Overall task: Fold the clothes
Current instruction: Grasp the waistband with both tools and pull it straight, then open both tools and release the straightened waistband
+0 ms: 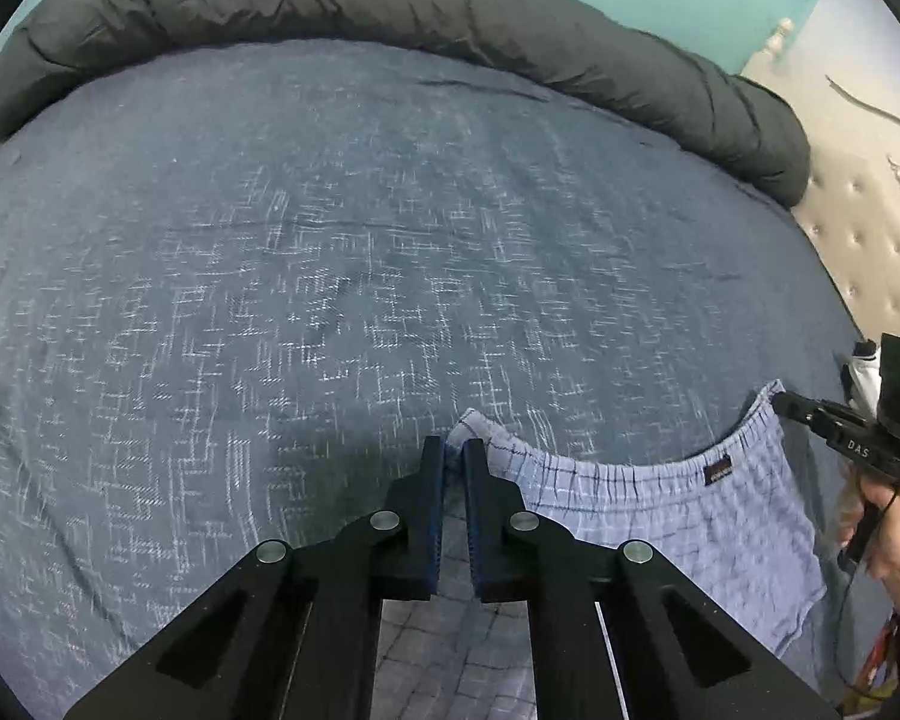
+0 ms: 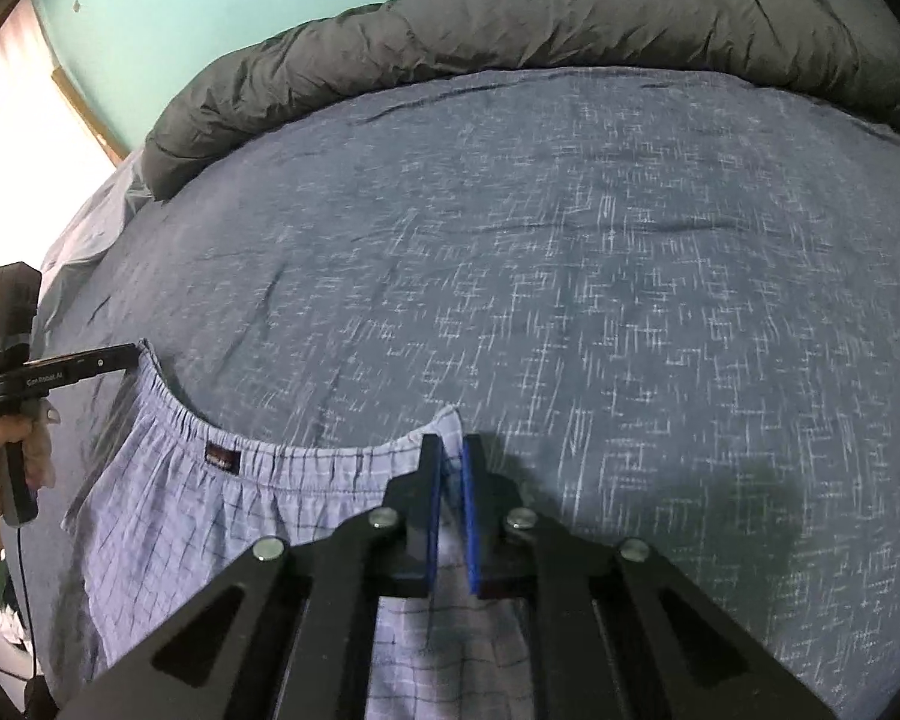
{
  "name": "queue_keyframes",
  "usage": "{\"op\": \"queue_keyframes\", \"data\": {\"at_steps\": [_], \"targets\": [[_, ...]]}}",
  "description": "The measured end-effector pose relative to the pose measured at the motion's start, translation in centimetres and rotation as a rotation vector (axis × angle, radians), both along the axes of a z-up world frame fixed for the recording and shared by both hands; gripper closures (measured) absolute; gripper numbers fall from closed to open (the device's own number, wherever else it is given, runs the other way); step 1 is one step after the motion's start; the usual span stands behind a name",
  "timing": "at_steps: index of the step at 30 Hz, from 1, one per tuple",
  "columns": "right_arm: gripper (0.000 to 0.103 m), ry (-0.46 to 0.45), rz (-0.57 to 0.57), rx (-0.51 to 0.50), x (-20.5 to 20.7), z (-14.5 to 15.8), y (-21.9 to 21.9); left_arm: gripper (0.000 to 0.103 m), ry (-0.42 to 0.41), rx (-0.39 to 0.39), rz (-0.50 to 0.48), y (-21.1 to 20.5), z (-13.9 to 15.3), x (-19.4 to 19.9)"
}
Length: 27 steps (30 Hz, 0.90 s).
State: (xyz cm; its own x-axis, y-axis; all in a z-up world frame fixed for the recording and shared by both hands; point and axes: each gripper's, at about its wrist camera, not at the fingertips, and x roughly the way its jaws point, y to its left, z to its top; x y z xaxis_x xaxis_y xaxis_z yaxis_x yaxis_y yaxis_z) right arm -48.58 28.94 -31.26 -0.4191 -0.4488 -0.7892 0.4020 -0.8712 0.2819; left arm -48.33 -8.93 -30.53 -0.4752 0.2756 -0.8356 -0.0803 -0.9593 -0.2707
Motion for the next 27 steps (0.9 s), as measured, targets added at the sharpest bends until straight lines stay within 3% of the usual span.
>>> {"op": "queue_keyframes", "data": {"at_steps": [11,15,18,19,20,27], "targets": [[0.097,-0.01,-0.033,0.05,-1.7,-1.4,-0.5,0.096,-0.016,-0.052,0.025,0.2,-1.8,-1.8],[0.095,-0.049,-0.041,0.006,-2.1,-1.9,-0.2,0.096,-0.017,-0.066,-0.008,0.6,-2.1,-1.7],[0.079,-0.031,-0.075,-0.053,-1.7,-0.8,1.4,0.094,-0.016,-0.021,0.0,-0.3,-1.6,-1.3],[0.066,-0.028,-0.085,-0.072,-1.4,-0.3,2.1,0.093,-0.016,-0.006,0.008,-0.8,-1.3,-1.0],[0.062,-0.025,-0.095,-0.09,-1.2,0.1,2.8,0.093,-0.015,0.004,0.016,-1.3,-1.0,-0.7],[0.062,-0.098,-0.1,-0.163,4.0,0.9,9.5,0.082,-0.014,0.059,0.047,-6.1,0.6,4.0]]}}
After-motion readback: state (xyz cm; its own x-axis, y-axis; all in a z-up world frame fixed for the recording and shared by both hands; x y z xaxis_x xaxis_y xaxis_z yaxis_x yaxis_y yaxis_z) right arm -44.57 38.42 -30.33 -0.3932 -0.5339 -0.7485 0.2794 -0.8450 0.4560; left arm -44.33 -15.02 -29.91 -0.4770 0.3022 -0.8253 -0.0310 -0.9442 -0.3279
